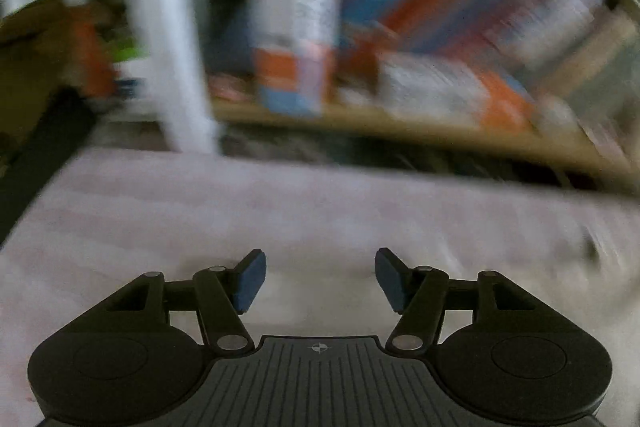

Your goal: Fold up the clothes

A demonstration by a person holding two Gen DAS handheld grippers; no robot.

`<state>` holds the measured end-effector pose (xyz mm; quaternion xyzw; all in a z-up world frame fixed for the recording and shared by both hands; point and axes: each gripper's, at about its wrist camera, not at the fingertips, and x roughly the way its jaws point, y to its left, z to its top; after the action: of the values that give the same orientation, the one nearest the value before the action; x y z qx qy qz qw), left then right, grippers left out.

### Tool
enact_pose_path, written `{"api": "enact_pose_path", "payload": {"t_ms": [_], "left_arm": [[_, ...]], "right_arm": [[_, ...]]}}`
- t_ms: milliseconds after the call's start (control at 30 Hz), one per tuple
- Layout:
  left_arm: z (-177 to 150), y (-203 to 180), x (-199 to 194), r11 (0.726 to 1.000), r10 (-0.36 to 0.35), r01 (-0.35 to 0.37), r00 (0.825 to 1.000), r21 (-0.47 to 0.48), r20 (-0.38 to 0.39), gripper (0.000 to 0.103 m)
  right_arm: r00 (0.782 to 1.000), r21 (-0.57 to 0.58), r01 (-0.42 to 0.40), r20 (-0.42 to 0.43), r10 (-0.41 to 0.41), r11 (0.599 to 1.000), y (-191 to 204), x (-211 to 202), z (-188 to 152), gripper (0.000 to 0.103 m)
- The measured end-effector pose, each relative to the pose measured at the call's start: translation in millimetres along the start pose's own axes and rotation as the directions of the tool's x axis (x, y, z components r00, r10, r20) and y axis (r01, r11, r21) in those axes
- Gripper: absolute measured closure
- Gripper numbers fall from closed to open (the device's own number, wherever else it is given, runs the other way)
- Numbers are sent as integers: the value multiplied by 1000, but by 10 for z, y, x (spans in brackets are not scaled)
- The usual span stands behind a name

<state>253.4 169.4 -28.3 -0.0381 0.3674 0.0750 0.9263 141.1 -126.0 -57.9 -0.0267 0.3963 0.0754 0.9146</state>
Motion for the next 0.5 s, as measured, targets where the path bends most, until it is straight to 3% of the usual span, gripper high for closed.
{"api": "enact_pose_path", "payload": {"t_ms": [100, 300, 500], "left_arm": [[-18, 160, -219, 999, -46, 48, 996, -20, 70, 45], [-497, -30, -612, 971, -111, 96, 992, 219, 60, 45], [-980, -410, -978, 925, -225, 203, 974, 321, 34, 43]], "right_arm": [[1000, -5, -3, -6, 3, 1000, -8, 22, 11, 31], [1000, -2, -3, 4, 3, 1000, -10, 18, -13, 30], [1000, -6, -10, 1, 10, 1000, -24, 29, -4, 29]]}}
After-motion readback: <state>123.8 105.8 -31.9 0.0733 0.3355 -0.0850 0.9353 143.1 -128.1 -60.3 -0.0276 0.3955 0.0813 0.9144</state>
